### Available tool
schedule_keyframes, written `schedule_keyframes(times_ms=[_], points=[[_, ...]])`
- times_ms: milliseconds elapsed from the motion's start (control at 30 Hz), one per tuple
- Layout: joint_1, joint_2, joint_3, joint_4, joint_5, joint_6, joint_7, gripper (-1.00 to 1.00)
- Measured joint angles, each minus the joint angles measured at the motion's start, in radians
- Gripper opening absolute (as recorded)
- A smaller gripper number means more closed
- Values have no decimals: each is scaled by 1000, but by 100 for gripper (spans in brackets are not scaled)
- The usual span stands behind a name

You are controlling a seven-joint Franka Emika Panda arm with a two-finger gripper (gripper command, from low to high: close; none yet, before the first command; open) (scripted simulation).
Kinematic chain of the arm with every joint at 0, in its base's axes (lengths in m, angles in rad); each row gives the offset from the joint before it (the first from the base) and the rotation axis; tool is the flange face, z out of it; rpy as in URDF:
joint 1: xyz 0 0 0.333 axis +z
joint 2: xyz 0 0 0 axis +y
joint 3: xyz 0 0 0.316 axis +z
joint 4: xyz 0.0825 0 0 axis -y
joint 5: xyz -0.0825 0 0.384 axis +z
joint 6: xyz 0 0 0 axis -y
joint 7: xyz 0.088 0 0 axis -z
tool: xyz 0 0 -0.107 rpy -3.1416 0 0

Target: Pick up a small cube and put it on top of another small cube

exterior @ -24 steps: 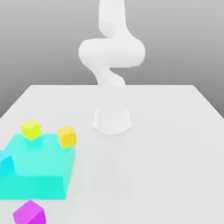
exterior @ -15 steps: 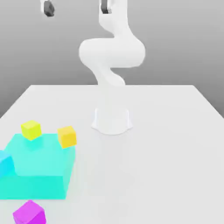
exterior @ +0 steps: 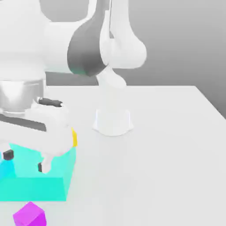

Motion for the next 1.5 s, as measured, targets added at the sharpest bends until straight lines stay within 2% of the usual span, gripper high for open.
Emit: schedule_keyframes(times_ms=[167,300,333,533,733,1100,1500], points=[[-42,183,-11,8,39,55,-1,0],[-72,328,19,34,75,157,-23,0],[-77,349,24,38,79,173,-26,-100],[-79,360,28,40,82,182,-28,-100],[-54,189,-9,-4,40,55,11,-100],[-64,-213,-55,-253,-48,-90,224,-100],[-176,-651,5,-531,-134,-248,460,-100]])
